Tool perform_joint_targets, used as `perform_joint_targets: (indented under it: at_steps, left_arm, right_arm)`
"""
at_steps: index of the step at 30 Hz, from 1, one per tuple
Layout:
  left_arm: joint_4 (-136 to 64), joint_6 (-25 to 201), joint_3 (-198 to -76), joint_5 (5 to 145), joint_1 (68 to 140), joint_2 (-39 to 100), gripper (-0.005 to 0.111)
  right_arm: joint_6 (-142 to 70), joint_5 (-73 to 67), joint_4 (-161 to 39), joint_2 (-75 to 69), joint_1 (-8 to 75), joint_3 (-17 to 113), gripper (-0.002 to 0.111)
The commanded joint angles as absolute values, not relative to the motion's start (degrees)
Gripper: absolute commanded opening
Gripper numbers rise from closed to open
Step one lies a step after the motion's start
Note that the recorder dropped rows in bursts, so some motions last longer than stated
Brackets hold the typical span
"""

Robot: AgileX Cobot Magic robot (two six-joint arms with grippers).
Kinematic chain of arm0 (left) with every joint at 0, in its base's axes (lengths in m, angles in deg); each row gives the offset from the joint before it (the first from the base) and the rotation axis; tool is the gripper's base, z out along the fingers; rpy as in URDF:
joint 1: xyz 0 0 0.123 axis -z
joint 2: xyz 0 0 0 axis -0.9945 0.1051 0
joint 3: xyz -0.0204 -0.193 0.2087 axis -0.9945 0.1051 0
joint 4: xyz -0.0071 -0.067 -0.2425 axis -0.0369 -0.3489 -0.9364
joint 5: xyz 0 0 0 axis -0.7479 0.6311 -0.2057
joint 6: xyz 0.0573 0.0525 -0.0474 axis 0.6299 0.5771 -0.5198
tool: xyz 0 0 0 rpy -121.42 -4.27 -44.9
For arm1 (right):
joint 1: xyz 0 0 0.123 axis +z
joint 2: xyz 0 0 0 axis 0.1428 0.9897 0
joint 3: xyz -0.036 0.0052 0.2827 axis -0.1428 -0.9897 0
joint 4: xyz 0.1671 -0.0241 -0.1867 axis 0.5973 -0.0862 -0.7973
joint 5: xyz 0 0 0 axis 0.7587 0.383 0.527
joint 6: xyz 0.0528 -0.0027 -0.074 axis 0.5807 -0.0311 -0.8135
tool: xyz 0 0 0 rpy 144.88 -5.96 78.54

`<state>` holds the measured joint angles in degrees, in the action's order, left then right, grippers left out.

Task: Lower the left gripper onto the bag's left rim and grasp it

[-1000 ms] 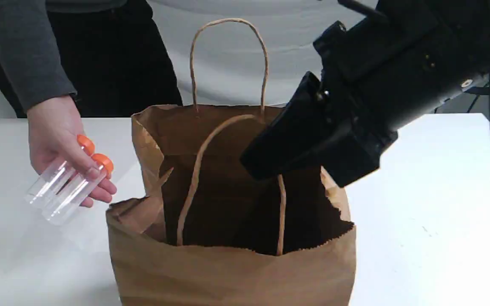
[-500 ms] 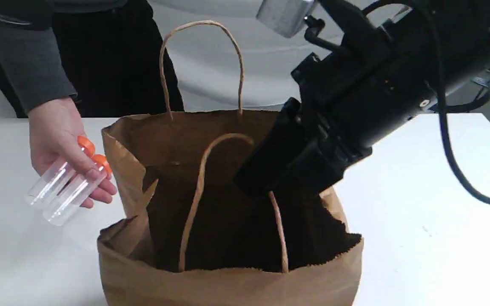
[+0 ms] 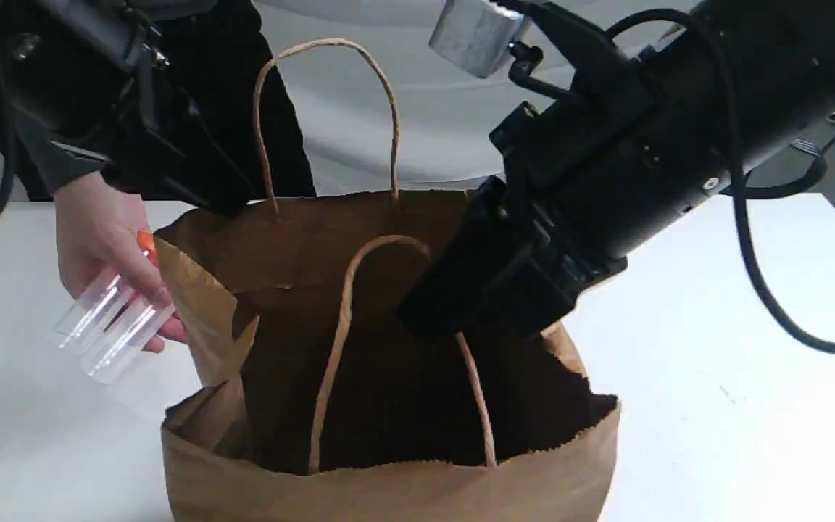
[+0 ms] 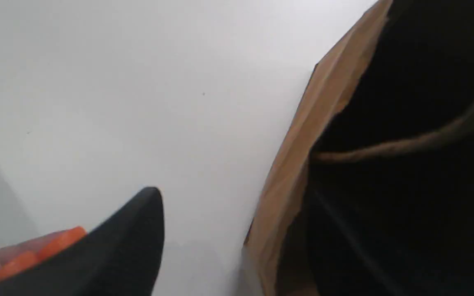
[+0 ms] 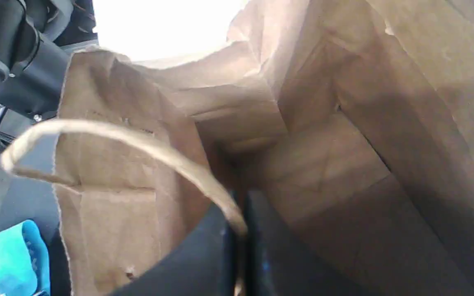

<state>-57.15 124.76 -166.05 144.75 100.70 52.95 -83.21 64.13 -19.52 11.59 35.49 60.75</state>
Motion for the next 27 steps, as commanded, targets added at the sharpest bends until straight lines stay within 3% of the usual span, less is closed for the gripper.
perform_joint_targets:
  at_steps: [1,18,21,27]
  left_arm:
    - [-54.86,123.04,-166.57,144.76,101.55,52.03,0.054]
    - [-61.93,123.43,-166.57,144.76,101.55,58.09,0.054]
    - [-62.78,123.48,-166.57,144.76,101.55,58.83,0.047]
    - [-63.18,124.14,-166.57,144.76,101.55,60.36,0.018]
  right_arm:
    - [-83.29,63.11,-19.79,11.57,35.69,61.05,0.0]
    - [-83.29,62.95,-19.79,11.57,35.69,61.05,0.0]
    - [-83.29,62.95,-19.79,11.57,35.69,61.05,0.0]
    - [-83.29,62.95,-19.79,11.57,35.69,61.05,0.0]
